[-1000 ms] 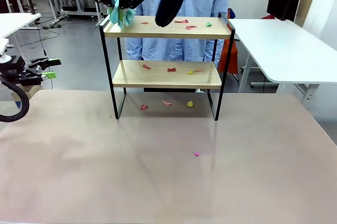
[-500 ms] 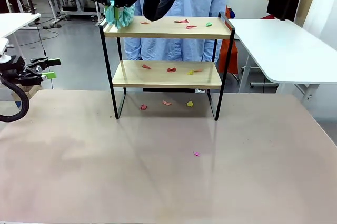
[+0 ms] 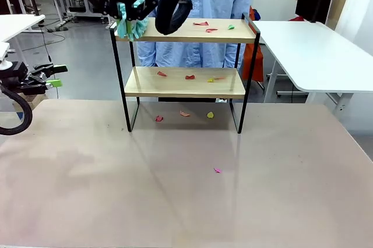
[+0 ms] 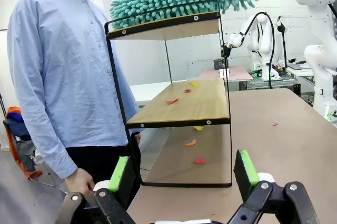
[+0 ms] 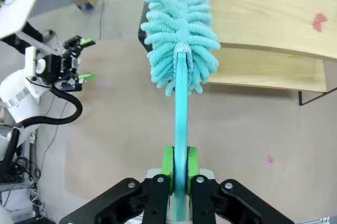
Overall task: Clean the shelf.
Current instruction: Clean the specific section of the Shelf indicated by the human with the Duster.
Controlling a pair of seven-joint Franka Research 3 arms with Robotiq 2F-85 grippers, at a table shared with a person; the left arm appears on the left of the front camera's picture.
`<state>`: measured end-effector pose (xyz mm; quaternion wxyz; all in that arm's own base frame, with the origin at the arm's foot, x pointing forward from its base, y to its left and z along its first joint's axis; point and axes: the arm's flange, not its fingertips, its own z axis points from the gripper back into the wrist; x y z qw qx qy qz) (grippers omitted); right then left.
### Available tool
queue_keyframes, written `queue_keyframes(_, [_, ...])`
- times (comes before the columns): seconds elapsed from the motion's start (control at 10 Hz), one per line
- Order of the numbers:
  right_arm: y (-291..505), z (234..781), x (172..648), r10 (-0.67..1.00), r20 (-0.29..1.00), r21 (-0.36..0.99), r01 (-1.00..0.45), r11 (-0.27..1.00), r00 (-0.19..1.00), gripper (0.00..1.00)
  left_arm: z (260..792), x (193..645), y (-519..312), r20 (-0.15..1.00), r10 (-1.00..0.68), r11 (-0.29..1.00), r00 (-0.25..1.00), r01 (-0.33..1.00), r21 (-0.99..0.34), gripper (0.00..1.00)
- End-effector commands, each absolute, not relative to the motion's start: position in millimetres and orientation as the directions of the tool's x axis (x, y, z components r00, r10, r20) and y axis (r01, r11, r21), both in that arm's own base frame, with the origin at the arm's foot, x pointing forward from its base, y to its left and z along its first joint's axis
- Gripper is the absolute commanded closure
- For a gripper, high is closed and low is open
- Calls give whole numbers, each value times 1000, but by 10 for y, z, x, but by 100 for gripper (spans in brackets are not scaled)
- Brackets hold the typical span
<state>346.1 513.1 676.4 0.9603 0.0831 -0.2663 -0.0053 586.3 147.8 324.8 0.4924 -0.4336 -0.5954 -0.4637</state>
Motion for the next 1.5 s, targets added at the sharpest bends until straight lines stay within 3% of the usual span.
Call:
queue_keyframes(0.0, [5074, 6643, 3450, -40, 499, 157, -45, 987, 866, 87, 3281, 5840, 1470, 988, 53, 186, -148, 973, 136, 0])
queue_keyframes(0.4, [5134, 6708, 3476, -51, 507, 154, -32, 987, 860, 87, 3281, 5840, 1470, 988, 53, 186, -148, 973, 136, 0])
queue_keyframes(0.9, [3907, 6707, 3712, -74, 406, 181, -1, 983, 911, 87, 3281, 5840, 1470, 988, 53, 186, -148, 973, 136, 0])
queue_keyframes(1.4, [2751, 6574, 3800, -145, 400, 91, 118, 989, 905, 87, 3281, 5840, 1470, 988, 53, 186, -148, 973, 136, 0])
